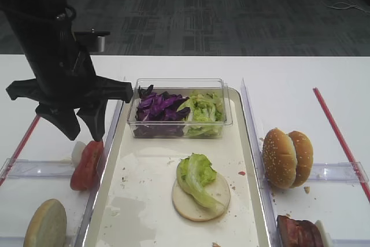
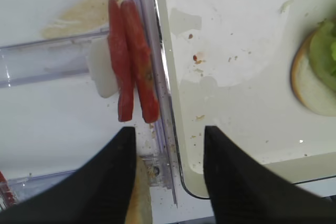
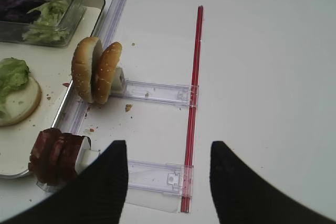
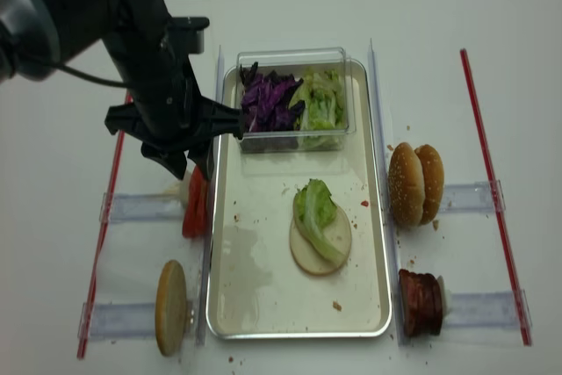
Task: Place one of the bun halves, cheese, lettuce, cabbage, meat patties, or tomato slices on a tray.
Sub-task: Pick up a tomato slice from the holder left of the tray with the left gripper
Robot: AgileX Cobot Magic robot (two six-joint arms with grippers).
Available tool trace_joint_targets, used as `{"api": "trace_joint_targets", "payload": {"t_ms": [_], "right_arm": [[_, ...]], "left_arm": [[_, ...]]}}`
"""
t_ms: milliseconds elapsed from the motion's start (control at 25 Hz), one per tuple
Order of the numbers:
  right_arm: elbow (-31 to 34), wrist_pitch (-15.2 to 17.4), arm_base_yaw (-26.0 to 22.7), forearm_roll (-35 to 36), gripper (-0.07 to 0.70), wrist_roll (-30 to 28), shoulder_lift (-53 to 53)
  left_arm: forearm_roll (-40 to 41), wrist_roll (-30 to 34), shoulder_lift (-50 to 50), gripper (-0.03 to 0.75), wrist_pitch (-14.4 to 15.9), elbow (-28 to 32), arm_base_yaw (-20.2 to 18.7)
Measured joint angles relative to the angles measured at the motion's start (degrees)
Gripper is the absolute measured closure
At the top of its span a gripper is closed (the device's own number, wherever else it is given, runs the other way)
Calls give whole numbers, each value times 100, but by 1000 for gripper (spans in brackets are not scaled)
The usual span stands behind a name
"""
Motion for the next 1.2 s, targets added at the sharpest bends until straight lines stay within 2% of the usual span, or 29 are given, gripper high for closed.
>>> {"api": "trace_joint_targets", "payload": {"t_ms": [360, 640, 1200], "right_arm": [[0, 0, 0, 0, 228, 0, 0], [0, 0, 0, 0, 228, 26, 0], [0, 0, 0, 0, 228, 26, 0]], "left_arm": [[-12, -13, 332, 402, -121, -11, 0], [-12, -13, 626, 402, -382, -24, 0], [-12, -13, 1104, 403, -644, -36, 0]]}}
